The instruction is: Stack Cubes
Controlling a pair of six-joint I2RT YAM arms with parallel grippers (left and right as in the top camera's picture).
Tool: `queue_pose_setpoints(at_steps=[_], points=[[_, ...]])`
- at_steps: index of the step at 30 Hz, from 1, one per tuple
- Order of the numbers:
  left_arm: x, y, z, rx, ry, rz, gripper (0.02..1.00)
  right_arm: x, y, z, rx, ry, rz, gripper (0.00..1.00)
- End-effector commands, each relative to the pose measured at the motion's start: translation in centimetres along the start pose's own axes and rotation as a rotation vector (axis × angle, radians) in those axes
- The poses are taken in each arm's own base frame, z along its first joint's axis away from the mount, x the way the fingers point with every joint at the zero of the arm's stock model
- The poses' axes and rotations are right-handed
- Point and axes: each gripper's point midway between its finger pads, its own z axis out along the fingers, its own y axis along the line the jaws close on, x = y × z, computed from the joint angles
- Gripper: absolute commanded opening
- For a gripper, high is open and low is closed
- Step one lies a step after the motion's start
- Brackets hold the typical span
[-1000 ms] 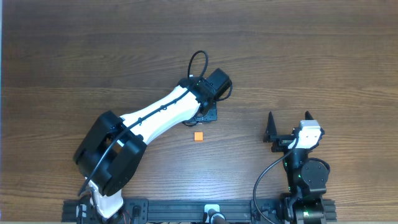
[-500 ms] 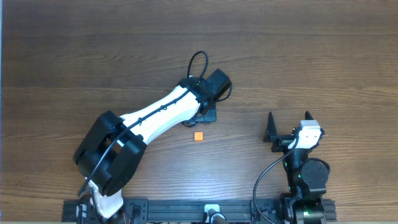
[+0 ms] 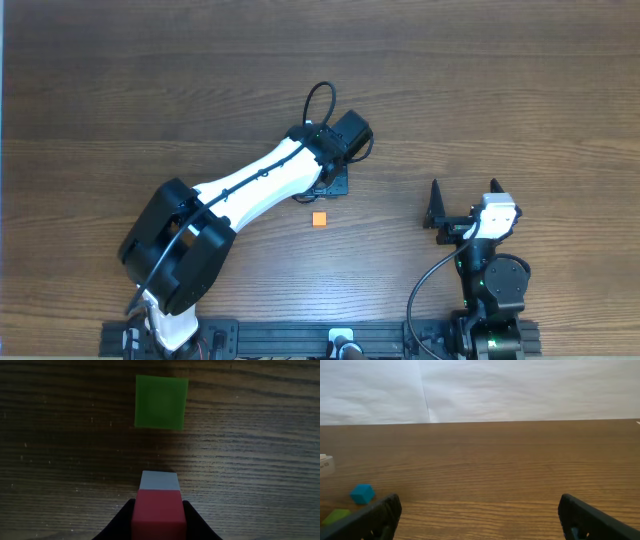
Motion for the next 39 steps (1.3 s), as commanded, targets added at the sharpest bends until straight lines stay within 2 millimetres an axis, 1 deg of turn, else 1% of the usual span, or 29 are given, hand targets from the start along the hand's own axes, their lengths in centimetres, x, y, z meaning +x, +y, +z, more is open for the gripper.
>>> queue_pose_setpoints(at_steps=[1,6,9,11,12,19,20,26,28,30,31,32,33,35,39], points=[[-0.5,-0.1,0.4,-0.012,-0.01,0.018,0.042,0.2,0.2,0.0,-0.011,0.002,-0.008,0.991],[-0.3,0.0,0.9,-0.022,0.001,0.02,0.053,0.2,0.2,0.0,-0.011,0.002,-0.008,0.991],[-0.3,0.0,0.9,-0.023,0.002,0.02,0.082,0.2,0.2,0.0,-0.011,0.002,-0.008,0.991],[-0.3,0.0,0.9,-0.023,0.002,0.02,0.121,0.2,0.2,0.0,-0.011,0.002,-0.008,0.993],[-0.3,0.0,0.9,-0.023,0.002,0.02,0.165,0.2,0.2,0.0,-0.011,0.002,-0.008,0.993],[-0.2,0.1,0.9,-0.025,0.004,0.02,0.316,0.2,0.2,0.0,-0.011,0.002,-0.008,0.993],[-0.2,0.1,0.9,-0.026,0.005,0.02,0.356,0.2,0.2,0.0,-0.011,0.002,-0.008,0.991],[-0.2,0.1,0.9,-0.026,0.005,0.02,0.43,0.2,0.2,0.0,-0.011,0.002,-0.008,0.993],[-0.2,0.1,0.9,-0.026,0.005,0.02,0.496,0.2,0.2,0.0,-0.011,0.002,-0.008,0.991],[-0.2,0.1,0.9,-0.026,0.005,0.02,0.612,0.2,0.2,0.0,-0.011,0.002,-0.008,0.993],[-0.2,0.1,0.9,-0.025,0.005,0.02,0.763,0.2,0.2,0.0,-0.011,0.002,-0.008,0.991],[-0.2,0.0,0.9,-0.024,0.006,0.021,0.882,0.2,0.2,0.0,-0.011,0.002,-0.008,0.991],[0.0,-0.1,0.9,-0.021,0.012,0.023,0.934,0.2,0.2,0.0,-0.011,0.002,-0.008,0.993],[0.5,-0.3,0.5,-0.01,0.025,0.03,0.965,0.2,0.2,0.0,-0.011,0.002,-0.008,0.993],[1.4,-1.0,-0.6,0.018,0.036,0.047,0.965,0.2,0.2,0.0,-0.011,0.002,-0.008,0.991]])
